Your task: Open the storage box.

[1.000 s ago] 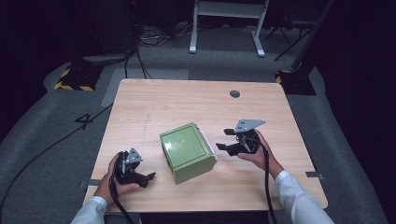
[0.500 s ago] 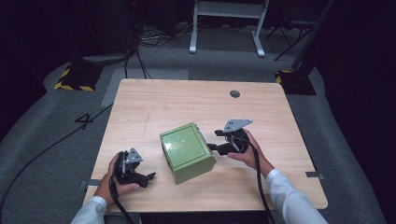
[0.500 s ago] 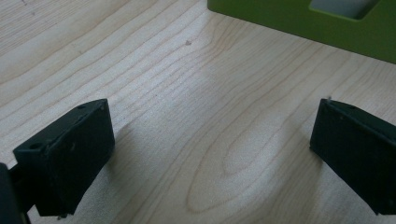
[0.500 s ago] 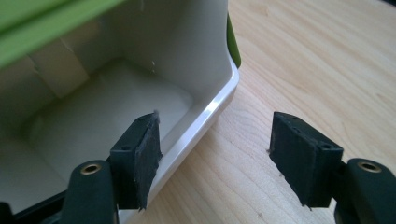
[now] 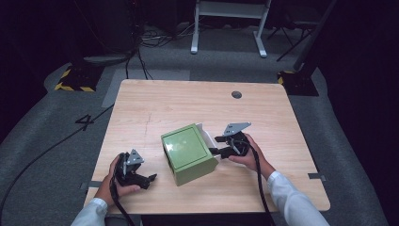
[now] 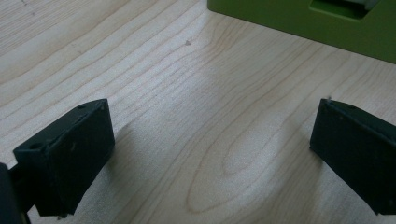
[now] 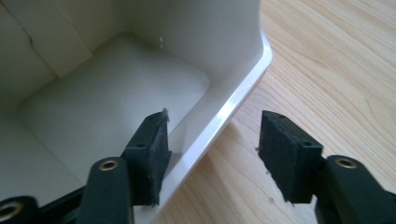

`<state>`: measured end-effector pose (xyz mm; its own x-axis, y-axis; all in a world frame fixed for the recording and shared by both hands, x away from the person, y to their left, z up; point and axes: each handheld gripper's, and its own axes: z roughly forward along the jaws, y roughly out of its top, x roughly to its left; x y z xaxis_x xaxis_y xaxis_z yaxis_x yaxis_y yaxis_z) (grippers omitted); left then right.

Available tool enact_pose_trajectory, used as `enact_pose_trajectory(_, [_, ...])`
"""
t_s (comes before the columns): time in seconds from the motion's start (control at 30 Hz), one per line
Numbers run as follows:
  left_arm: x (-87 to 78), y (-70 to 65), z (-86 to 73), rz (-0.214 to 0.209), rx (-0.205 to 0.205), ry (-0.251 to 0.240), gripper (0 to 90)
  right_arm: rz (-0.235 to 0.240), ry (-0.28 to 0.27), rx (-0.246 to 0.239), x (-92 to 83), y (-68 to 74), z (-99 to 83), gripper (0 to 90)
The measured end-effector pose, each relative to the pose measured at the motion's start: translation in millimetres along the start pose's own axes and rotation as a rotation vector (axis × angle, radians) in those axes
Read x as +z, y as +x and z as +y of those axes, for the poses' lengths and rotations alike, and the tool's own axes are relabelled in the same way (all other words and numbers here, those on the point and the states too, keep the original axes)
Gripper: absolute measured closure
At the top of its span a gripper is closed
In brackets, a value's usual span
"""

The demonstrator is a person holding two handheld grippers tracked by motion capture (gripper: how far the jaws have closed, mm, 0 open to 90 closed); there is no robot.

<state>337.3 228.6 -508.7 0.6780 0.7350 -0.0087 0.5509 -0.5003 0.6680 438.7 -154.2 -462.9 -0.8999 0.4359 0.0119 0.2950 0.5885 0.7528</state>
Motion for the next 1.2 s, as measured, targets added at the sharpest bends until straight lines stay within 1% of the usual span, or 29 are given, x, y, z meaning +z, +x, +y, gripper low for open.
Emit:
enact_pose_trajectory(0.1, [0.0,0.1,0.0,-0.001,0.000,0.000,0.1,-0.008,0.003,0.010,-5.1,-5.6,-5.2,48.1])
enact_pose_trajectory(0.17, [0.0,0.1,0.0,-0.001,0.001,0.000,0.1,-0.009,0.005,0.015,-6.5,-7.6,-6.9,48.8])
enact_pose_trajectory(0.2, [0.0,0.1,0.0,-0.001,0.000,0.000,0.1,-0.006,0.008,0.022,-9.3,-12.2,-10.4,51.6])
enact_pose_trajectory(0.27, [0.0,0.1,0.0,-0.001,0.001,0.000,0.1,-0.006,0.014,0.030,-11.6,-17.2,-13.6,56.6])
enact_pose_trajectory(0.3, [0.0,0.1,0.0,-0.001,0.001,0.000,0.1,-0.015,0.019,0.033,-12.4,-19.4,-14.7,57.4])
enact_pose_trajectory(0.33, [0.0,0.1,0.0,-0.001,0.001,0.000,0.1,-0.015,0.019,0.033,-12.4,-19.4,-14.7,57.4])
enact_pose_trajectory(0.37, [0.0,0.1,0.0,-0.001,0.001,0.000,0.1,-0.016,0.021,0.046,-13.3,-23.2,-16.9,57.5])
enact_pose_trajectory(0.5, [0.0,0.1,0.0,-0.001,0.001,0.000,0.1,-0.021,0.020,0.049,-15.6,-27.3,-19.0,57.5])
enact_pose_trajectory(0.6, [0.0,0.1,0.0,-0.001,0.001,0.000,0.1,-0.032,0.020,0.069,-18.6,-31.5,-22.6,57.5])
enact_pose_trajectory(0.7, [0.0,0.1,0.0,-0.001,0.001,0.000,0.1,-0.029,0.017,0.074,-18.9,-32.7,-23.8,57.5])
enact_pose_trajectory(0.9, [0.0,0.1,0.0,-0.001,0.001,0.000,0.1,-0.036,0.019,0.068,-22.6,-37.5,-26.5,57.4])
enact_pose_trajectory(1.1, [-0.4,-0.1,-0.2,-0.001,0.001,0.001,0.4,-0.070,0.023,0.083,-27.9,-47.1,-31.9,57.2])
enact_pose_trajectory(1.2, [-0.4,0.0,-0.2,-0.001,0.001,0.001,0.4,-0.072,0.020,0.087,-28.0,-48.8,-33.2,57.2])
